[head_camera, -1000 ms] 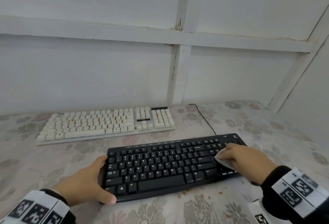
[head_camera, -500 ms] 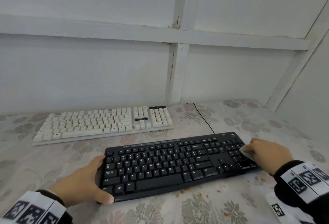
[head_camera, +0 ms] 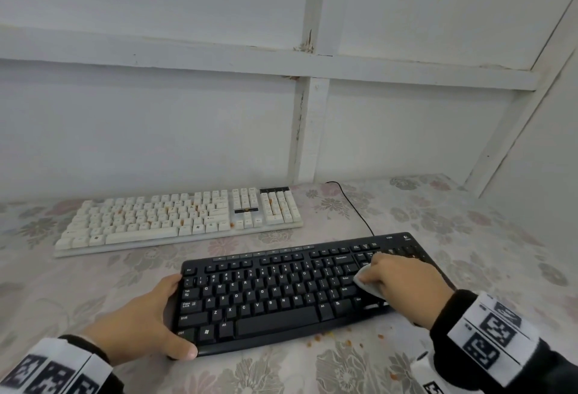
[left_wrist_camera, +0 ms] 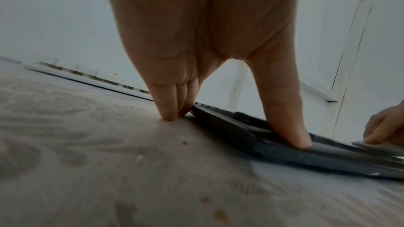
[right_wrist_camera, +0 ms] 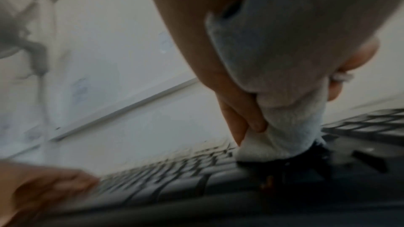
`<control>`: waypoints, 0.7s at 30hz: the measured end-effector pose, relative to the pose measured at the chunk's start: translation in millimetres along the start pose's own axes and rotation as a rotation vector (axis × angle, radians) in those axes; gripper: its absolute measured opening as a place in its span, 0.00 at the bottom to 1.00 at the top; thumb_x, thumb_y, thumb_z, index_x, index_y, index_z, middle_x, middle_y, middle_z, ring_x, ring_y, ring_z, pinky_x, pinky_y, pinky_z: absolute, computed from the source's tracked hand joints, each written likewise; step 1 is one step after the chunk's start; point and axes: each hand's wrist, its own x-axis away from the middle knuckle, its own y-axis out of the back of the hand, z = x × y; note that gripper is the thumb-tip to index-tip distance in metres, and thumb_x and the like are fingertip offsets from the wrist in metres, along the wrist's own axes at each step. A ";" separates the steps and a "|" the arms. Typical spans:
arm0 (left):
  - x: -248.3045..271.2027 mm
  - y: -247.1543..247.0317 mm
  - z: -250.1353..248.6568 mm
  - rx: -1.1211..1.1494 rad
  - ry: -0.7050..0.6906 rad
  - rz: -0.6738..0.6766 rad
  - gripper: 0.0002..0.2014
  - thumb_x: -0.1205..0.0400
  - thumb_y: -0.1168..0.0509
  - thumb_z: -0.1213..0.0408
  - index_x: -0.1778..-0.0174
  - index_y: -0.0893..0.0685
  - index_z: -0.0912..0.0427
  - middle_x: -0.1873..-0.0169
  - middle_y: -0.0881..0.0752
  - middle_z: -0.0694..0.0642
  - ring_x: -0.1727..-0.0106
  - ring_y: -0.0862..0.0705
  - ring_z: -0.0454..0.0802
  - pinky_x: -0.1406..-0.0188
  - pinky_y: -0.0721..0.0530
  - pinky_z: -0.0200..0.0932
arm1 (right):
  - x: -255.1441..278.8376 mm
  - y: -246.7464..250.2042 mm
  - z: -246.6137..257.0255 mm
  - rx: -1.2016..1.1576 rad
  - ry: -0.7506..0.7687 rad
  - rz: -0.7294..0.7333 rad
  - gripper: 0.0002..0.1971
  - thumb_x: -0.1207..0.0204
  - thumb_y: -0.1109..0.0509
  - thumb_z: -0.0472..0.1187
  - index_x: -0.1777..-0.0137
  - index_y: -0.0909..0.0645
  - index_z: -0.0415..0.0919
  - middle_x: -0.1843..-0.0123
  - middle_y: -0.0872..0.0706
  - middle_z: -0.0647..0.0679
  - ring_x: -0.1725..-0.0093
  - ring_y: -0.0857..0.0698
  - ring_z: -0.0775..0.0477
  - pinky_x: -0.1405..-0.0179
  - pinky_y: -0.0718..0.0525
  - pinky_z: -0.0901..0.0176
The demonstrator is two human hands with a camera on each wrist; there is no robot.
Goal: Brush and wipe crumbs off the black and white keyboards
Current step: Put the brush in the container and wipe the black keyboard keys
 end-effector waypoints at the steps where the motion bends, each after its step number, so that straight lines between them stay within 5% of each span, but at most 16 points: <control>1: 0.9 0.3 -0.4 -0.007 0.000 0.005 0.77 0.69 0.16 0.44 0.21 0.47 0.49 0.41 0.31 0.36 0.33 0.30 0.42 0.36 0.31 0.38 | 0.6 -1.9 -2.5 0.017 -0.019 0.009 0.06 0.31 0.40 0.31 0.58 0.26 0.41 0.63 0.31 0.51 0.69 0.31 0.49 0.70 0.36 0.56; 5: 1.3 -0.2 -2.4 -0.021 0.002 0.005 0.76 0.66 0.16 0.47 0.20 0.49 0.51 0.38 0.32 0.38 0.33 0.31 0.41 0.36 0.32 0.37 | -0.6 -15.1 -33.1 0.061 -0.100 -0.001 0.07 0.27 0.35 0.33 0.52 0.23 0.45 0.59 0.25 0.53 0.66 0.20 0.50 0.70 0.29 0.58; 9: -1.3 -1.8 1.7 -0.008 -0.003 -0.012 0.69 0.59 0.17 0.52 0.21 0.47 0.50 0.39 0.30 0.35 0.33 0.29 0.41 0.34 0.30 0.38 | 2.7 -9.7 -53.0 0.147 -0.195 0.043 0.07 0.28 0.37 0.31 0.58 0.24 0.44 0.62 0.31 0.53 0.69 0.29 0.52 0.73 0.38 0.61; 12: -3.1 -1.0 5.0 0.012 -0.009 -0.022 0.66 0.56 0.17 0.54 0.22 0.45 0.48 0.39 0.27 0.34 0.33 0.27 0.42 0.33 0.29 0.40 | 2.1 -6.4 -68.4 0.160 -0.306 0.047 0.10 0.29 0.37 0.31 0.67 0.34 0.44 0.66 0.34 0.52 0.72 0.33 0.53 0.76 0.40 0.64; 15: -3.1 0.3 5.1 -0.003 -0.007 -0.015 0.67 0.59 0.16 0.52 0.23 0.44 0.46 0.39 0.27 0.33 0.32 0.27 0.41 0.31 0.29 0.41 | 0.3 -5.8 -81.2 0.146 -0.390 0.022 0.06 0.23 0.36 0.41 0.60 0.20 0.46 0.64 0.28 0.54 0.69 0.27 0.53 0.73 0.33 0.66; 18: -2.7 1.4 5.2 -0.036 0.009 -0.020 0.68 0.59 0.15 0.49 0.22 0.45 0.47 0.34 0.27 0.37 0.31 0.27 0.42 0.27 0.30 0.46 | -6.4 1.8 -80.9 0.114 -0.396 0.115 0.15 0.17 0.41 0.53 0.52 0.13 0.53 0.56 0.15 0.55 0.63 0.18 0.51 0.65 0.26 0.65; 21: -1.6 1.6 3.7 -0.029 0.003 -0.008 0.74 0.66 0.17 0.42 0.22 0.45 0.47 0.31 0.27 0.40 0.31 0.26 0.44 0.27 0.29 0.48 | -12.7 6.9 -84.4 0.103 -0.419 0.142 0.20 0.18 0.40 0.55 0.68 0.17 0.49 0.69 0.19 0.54 0.69 0.20 0.51 0.69 0.27 0.67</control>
